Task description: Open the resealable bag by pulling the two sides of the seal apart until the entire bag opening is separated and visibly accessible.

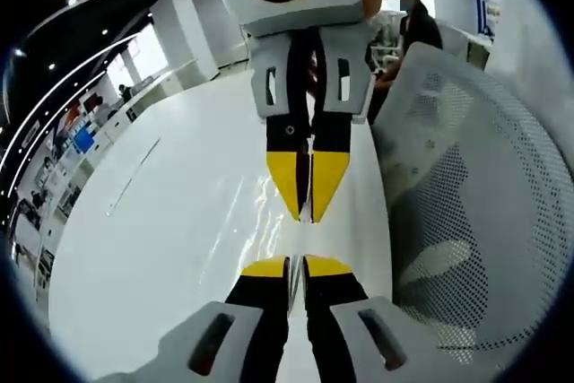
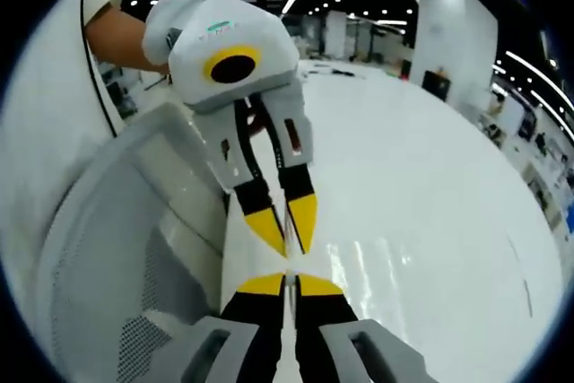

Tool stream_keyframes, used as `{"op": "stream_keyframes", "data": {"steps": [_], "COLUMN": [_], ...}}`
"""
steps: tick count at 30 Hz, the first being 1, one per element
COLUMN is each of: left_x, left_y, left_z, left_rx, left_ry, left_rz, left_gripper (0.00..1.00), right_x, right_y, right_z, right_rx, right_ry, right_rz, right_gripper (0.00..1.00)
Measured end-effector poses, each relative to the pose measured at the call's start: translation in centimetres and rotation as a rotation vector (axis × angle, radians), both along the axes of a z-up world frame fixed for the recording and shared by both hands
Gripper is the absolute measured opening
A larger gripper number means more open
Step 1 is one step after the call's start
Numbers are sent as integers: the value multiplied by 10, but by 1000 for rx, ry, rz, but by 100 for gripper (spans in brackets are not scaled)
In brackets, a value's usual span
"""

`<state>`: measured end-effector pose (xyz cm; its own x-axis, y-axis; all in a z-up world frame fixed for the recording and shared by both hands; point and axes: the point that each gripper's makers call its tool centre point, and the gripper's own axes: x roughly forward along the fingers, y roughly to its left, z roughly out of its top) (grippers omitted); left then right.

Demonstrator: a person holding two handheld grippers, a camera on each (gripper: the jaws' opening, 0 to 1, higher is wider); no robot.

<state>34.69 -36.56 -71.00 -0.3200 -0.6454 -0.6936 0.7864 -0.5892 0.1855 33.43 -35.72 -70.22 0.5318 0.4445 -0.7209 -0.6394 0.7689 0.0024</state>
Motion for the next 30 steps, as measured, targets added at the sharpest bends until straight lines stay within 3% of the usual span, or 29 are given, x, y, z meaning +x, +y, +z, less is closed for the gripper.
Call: {"op": "stream_keyframes", "data": {"steps": [6, 15, 21, 23, 30], "left_x": [-1, -2, -2, 4, 9], "left_y": [0, -4, -5, -6, -1], "left_z": [-1, 4, 6, 5, 3], "left_rx": [-1, -14, -17, -26, -17], "left_ry": [-22, -34, 2, -35, -10], "left_rz": [-17, -24, 1, -2, 23], "left_gripper": [0, 0, 0, 0, 0], "right_x": [0, 8, 8, 7, -12], "right_y": [-2, 2, -1, -7, -32], "right_z": [-1, 3, 5, 4, 0], "right_rx": [4, 17, 21, -3, -52], "right_ry": [8, -31, -31, -26, -5], "right_rz": [-12, -13, -33, -40, -49], "right_gripper": [0, 0, 0, 0, 0]}}
